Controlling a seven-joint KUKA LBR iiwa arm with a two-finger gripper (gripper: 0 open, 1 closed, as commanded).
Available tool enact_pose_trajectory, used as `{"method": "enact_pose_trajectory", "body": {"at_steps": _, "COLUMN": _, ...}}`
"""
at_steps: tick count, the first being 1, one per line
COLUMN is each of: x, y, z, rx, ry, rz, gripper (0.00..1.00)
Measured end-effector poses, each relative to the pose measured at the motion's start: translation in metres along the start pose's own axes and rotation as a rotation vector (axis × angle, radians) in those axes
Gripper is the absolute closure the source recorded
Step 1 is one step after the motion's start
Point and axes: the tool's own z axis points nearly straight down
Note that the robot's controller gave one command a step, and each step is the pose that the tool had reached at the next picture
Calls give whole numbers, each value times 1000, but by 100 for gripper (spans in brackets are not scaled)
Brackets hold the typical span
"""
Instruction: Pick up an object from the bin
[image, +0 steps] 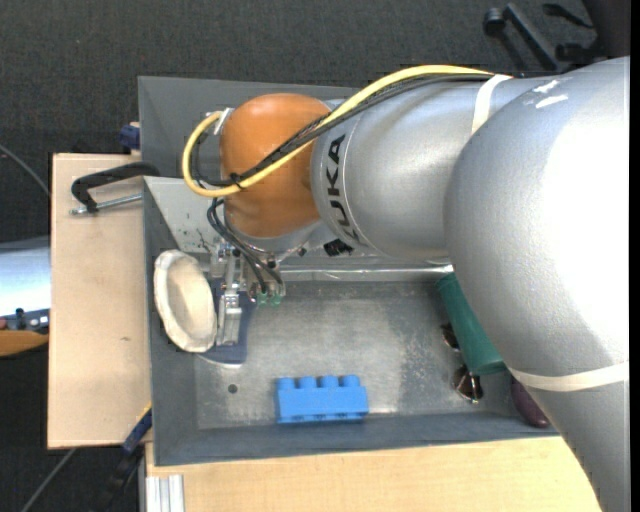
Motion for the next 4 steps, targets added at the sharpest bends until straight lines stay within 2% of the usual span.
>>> {"method": "enact_pose_trajectory", "body": {"at_steps": 1, "x": -2, "y": -1, "z": -5, "rx": -2, "ry": -8, "rz": 3, "gripper": 0}}
{"method": "enact_pose_trajectory", "body": {"at_steps": 2, "x": -2, "y": -20, "z": 41, "rx": -3, "ry": -9, "rz": -316, "gripper": 0}}
{"method": "enact_pose_trajectory", "body": {"at_steps": 3, "x": -12, "y": -23, "z": 71, "rx": -1, "ry": -8, "rz": -520, "gripper": 0}}
{"method": "enact_pose_trajectory", "body": {"at_steps": 4, "x": 2, "y": -11, "z": 69, "rx": 1, "ry": -17, "rz": -825, "gripper": 0}}
